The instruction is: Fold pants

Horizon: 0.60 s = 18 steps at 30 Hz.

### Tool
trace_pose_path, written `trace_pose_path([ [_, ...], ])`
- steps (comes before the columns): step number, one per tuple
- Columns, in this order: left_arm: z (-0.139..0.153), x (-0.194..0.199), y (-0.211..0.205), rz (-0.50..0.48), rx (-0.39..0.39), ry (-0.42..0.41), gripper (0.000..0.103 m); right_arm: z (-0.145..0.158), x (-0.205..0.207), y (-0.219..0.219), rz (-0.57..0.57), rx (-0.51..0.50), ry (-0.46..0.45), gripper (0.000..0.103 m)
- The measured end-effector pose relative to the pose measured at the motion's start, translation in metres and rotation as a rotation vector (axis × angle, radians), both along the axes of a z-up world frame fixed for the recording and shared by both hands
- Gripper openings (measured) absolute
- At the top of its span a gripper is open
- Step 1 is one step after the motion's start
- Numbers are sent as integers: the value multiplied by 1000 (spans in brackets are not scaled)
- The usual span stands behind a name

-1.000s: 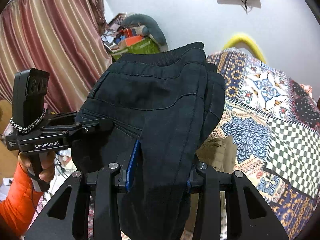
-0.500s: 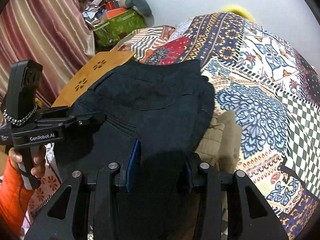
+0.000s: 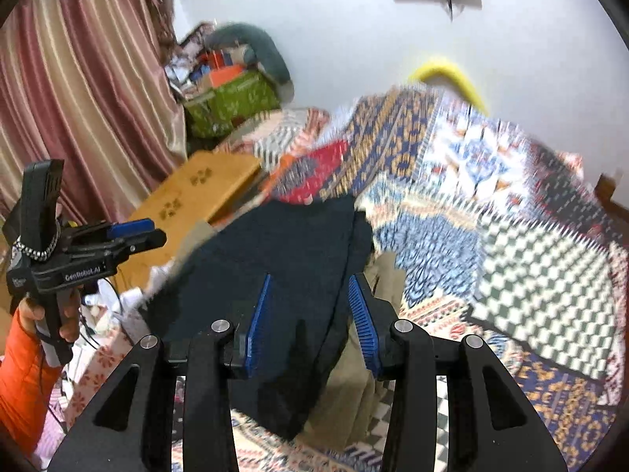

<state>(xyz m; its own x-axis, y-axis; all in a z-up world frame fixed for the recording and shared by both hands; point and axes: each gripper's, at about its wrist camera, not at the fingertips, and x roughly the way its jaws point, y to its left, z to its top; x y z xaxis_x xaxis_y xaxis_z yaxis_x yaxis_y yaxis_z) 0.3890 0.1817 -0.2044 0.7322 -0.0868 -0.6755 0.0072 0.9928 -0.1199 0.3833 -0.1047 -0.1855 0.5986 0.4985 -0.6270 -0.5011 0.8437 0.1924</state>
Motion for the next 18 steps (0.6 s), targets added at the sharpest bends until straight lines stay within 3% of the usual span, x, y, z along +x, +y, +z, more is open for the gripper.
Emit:
trace_pose_path([
  [10,108,-119,-40,5,50,-258,42,84,-96,-1,28,78,-216,38],
  [18,157,-218,-73,29,66,-445,45,128,-192,-6,52,171,-375,38],
])
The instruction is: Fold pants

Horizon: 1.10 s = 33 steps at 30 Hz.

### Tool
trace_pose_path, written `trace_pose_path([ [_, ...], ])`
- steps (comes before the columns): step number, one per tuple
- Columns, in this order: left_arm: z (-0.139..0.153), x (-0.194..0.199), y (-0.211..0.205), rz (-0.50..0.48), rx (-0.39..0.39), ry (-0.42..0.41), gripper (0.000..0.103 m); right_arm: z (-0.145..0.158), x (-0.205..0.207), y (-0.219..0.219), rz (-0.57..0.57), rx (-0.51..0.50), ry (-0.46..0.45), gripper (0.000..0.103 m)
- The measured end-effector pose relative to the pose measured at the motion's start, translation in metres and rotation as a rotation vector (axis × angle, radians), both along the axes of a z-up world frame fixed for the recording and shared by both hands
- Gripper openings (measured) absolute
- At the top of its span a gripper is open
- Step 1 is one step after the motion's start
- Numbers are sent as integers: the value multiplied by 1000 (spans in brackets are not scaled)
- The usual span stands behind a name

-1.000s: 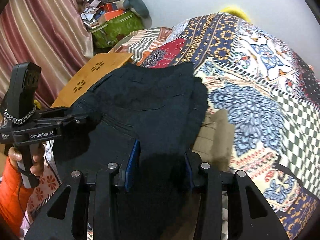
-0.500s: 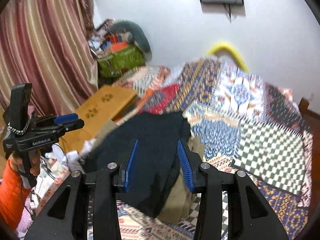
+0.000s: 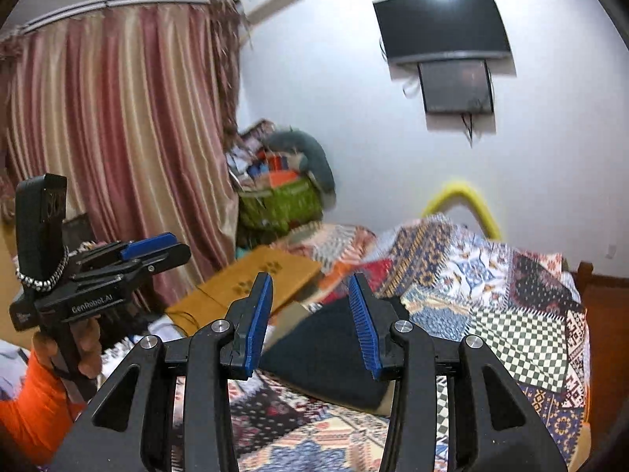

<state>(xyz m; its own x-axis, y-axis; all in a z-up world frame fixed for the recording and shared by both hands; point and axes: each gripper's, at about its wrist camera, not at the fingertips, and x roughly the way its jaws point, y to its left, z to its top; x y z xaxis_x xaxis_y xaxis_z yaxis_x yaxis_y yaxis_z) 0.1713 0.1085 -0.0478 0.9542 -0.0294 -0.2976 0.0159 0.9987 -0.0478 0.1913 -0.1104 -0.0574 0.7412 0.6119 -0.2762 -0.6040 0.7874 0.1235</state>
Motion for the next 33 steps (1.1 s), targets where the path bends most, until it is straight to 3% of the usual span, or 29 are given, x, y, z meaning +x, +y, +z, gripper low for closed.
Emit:
trace_pose_path([
  [4,7,-41,-17,21,11,-65,46,9,-38,1,2,8,-64,38],
  [6,7,-55,-24,25,7,-86,56,11,-53,1,-6,4,-88,38],
  [11,5,-77,-33,40,12,-107,62,8,-79,-2,-37,15,-122,40],
  [12,4,-80,-35,47,13,-110,68,7,-81,-3,-41,20,-120,45],
  [15,2,-89,-37,48,13,-122,84,3,-87,-5,-84,23,-142,71],
  [18,0,-95,-38,59,12,-136,95,2,-92,-8,-114,26,-164,78],
  [23,-5,-100,-38,64,-8,-136,101,4,-94,-11,-138,39,-169,90],
  [25,-5,-100,-37,65,-14,-137,102,6,-95,-12,-151,44,-179,102],
  [33,-8,-99,-37,61,-19,-130,102,4,-100,-10,-166,42,-184,103],
])
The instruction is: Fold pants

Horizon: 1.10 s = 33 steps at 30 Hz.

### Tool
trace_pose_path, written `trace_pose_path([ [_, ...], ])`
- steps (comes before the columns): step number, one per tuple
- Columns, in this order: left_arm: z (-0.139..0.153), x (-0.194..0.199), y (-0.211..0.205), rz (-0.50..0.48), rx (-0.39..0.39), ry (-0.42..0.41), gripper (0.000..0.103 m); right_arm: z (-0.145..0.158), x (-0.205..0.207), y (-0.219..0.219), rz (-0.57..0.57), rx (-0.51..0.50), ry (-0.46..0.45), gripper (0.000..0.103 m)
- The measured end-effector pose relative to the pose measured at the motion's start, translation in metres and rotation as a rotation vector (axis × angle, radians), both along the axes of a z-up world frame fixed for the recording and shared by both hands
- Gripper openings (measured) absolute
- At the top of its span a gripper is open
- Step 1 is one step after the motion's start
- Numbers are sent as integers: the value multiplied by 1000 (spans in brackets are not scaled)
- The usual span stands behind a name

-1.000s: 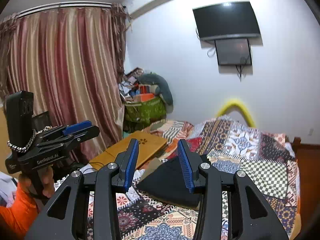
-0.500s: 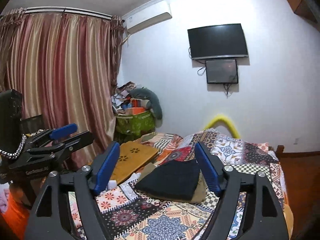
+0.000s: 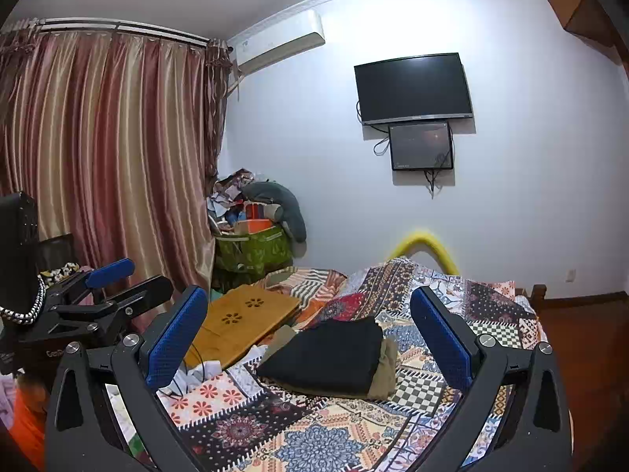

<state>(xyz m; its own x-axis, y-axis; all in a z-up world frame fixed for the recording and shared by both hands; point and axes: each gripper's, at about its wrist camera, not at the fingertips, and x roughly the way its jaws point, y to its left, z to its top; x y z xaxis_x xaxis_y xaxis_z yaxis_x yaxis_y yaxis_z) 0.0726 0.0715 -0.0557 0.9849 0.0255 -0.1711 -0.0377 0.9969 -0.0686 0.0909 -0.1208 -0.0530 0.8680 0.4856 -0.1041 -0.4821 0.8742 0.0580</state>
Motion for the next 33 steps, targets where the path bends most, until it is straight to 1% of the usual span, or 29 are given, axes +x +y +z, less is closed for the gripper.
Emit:
trace_pose_path([
  [9,-1,1,-1,-1,0,-1,102,-6,-2,-2,-5,1,12,103],
  [23,-3,1,1,-21,-8,-6,102,-4,-3,-5,-14,0,22,103],
  [33,-4,5,4,-24,-22,10,102,-2,-3,-7,-23,-2,26,103],
])
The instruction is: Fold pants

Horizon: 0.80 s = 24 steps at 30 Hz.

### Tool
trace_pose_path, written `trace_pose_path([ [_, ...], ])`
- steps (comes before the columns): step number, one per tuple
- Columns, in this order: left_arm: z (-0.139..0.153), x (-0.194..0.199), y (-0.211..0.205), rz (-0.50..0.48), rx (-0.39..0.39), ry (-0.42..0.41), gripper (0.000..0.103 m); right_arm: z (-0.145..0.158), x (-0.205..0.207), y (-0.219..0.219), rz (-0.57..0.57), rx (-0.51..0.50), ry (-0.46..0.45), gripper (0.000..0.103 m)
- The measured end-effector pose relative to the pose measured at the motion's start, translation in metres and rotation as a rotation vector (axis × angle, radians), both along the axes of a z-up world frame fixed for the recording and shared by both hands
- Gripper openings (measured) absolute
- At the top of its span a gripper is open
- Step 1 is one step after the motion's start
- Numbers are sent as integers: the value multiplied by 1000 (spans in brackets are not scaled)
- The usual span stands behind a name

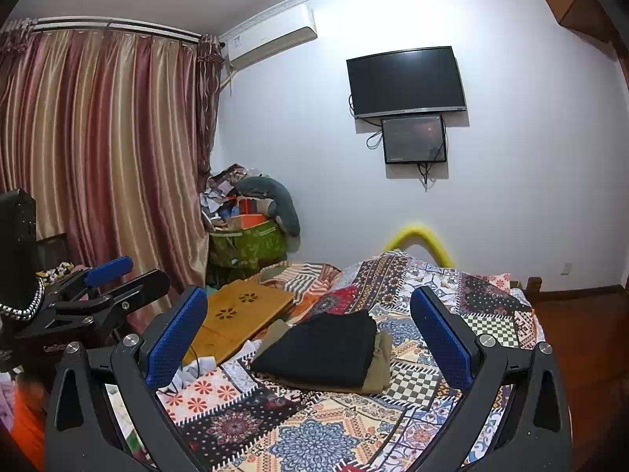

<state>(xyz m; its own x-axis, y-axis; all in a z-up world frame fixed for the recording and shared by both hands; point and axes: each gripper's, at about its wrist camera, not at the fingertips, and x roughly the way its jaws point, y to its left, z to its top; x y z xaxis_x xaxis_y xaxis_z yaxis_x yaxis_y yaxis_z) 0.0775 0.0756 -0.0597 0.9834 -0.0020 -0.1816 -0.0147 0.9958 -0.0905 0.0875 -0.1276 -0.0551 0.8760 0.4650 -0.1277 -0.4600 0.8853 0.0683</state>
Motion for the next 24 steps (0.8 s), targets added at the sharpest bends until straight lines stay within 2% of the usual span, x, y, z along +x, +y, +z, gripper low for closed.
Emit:
trace_pose_path([
  [24,-3,2,1,-32,6,10,102,1,2,0,1,-6,21,103],
])
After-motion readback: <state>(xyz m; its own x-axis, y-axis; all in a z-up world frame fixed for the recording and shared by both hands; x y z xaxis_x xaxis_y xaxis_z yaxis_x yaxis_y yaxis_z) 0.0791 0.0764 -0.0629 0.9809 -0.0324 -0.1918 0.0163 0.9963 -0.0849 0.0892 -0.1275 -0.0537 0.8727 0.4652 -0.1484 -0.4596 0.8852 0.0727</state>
